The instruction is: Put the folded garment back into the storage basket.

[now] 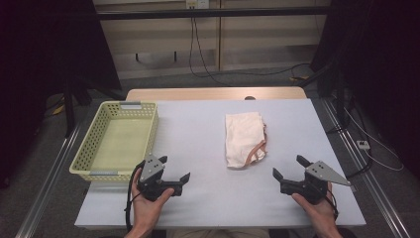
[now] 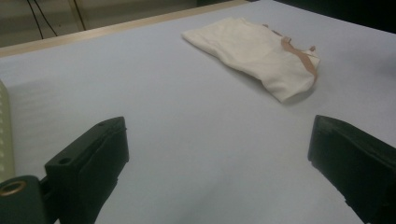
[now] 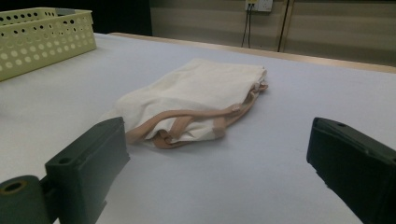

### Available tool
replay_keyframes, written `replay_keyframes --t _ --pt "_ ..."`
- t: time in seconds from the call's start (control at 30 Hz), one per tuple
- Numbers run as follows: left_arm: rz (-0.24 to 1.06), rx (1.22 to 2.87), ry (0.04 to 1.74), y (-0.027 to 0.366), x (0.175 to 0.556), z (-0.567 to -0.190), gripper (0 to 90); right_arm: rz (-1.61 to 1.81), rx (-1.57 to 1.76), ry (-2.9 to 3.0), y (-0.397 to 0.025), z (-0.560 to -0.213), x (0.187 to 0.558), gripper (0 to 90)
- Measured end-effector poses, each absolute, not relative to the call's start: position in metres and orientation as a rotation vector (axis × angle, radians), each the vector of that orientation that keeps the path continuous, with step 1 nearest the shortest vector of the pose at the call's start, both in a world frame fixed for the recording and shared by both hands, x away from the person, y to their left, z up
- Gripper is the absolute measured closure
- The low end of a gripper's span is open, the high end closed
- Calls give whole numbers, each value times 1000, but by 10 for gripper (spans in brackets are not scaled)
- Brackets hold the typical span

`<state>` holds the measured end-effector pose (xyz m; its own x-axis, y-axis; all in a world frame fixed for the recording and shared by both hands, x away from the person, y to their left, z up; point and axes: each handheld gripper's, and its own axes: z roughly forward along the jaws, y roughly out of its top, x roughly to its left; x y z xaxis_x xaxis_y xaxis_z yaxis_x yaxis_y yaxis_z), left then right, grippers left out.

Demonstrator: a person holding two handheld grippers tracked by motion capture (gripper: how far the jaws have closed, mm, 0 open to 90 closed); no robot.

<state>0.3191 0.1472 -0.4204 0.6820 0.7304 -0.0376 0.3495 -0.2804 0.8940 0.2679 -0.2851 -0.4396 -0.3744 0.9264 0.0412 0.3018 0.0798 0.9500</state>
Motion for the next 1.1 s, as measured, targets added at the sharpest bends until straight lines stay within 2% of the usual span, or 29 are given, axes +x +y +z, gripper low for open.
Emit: replay_keyframes --t 0.2,0.3,0.5,0.73,0.83,1.1 --pt "405 1905 880 133 328 -421 54 1297 1229 1737 -285 -438 267 46" --pt "426 1883 867 130 330 -418 59 1292 1227 1735 -284 -438 268 45" --pt "383 1886 855 119 341 -417 62 1276 1252 1736 -285 -440 270 45" --pt "412 1888 841 111 350 -412 52 1278 1255 1742 -285 -441 270 43" --pt "358 1852 830 105 351 -408 49 1277 1251 1745 -284 -441 270 44" --pt "413 1858 788 90 364 -400 50 1280 1247 1756 -284 -440 269 44"
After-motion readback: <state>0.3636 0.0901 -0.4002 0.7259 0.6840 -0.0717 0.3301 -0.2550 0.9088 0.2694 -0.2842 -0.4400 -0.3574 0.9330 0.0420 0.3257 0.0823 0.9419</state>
